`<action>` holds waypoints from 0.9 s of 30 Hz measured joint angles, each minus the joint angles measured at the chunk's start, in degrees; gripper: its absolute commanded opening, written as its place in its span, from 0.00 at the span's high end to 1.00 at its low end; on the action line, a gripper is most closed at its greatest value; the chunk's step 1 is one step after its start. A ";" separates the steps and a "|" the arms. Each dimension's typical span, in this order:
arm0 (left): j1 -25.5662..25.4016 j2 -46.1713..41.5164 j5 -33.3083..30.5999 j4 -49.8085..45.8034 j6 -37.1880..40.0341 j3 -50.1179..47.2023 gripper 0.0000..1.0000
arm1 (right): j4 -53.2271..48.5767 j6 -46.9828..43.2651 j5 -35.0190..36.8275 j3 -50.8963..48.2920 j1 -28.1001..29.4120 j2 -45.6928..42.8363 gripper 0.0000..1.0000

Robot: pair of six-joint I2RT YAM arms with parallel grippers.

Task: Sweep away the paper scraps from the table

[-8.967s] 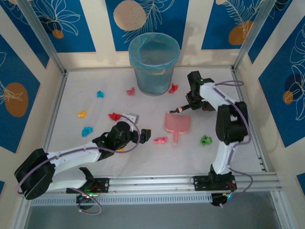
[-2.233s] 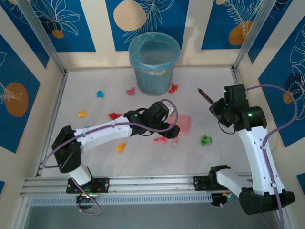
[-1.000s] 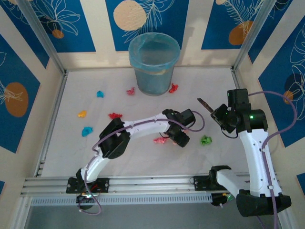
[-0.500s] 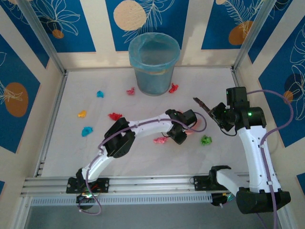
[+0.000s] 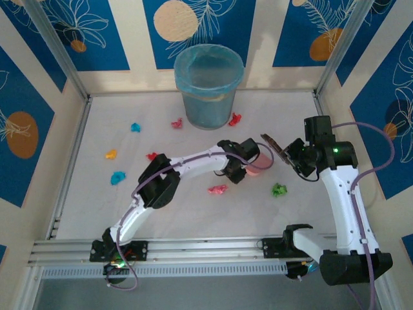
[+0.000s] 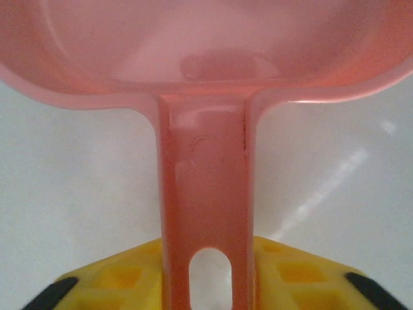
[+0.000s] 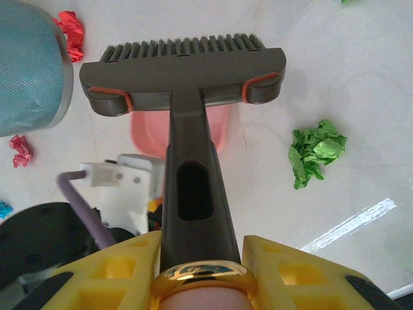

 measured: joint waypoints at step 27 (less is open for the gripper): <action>1.22 -7.23 2.69 16.63 2.69 -13.70 0.49 | 2.10 1.09 -2.40 0.00 0.00 5.16 1.00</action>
